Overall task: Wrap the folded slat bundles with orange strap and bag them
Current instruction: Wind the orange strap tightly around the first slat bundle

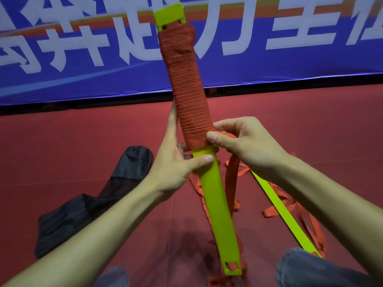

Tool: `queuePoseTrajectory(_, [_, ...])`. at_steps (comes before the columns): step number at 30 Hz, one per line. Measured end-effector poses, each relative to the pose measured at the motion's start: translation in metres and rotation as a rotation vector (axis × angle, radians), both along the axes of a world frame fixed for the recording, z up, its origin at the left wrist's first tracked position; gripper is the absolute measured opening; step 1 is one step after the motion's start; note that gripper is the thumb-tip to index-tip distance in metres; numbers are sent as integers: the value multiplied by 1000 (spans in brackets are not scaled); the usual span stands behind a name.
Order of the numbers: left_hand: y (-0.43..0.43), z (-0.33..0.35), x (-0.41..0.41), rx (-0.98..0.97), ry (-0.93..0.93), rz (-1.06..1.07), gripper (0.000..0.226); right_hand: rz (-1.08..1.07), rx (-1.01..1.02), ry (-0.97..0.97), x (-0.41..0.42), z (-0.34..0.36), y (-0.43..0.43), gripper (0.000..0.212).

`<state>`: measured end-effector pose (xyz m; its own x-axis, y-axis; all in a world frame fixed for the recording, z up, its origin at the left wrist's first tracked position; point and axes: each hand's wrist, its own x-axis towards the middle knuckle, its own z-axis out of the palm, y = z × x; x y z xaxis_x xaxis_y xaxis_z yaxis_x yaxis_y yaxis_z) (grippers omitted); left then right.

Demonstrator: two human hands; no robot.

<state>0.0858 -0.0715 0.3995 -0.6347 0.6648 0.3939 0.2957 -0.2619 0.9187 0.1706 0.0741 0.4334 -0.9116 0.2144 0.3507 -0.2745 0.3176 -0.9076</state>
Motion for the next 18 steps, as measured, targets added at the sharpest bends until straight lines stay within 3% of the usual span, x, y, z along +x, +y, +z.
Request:
queuePoseTrajectory(4, [3, -1, 5, 7, 11, 44, 123, -142, 14, -11, -3, -4, 0, 14])
queuePoseTrajectory(12, [11, -6, 14, -279, 292, 337, 135, -299, -27, -30, -3, -8, -10, 29])
queuePoseTrajectory(18, [10, -7, 8, -213, 176, 310, 127, -287, 54, -32, -4, -6, -2, 24])
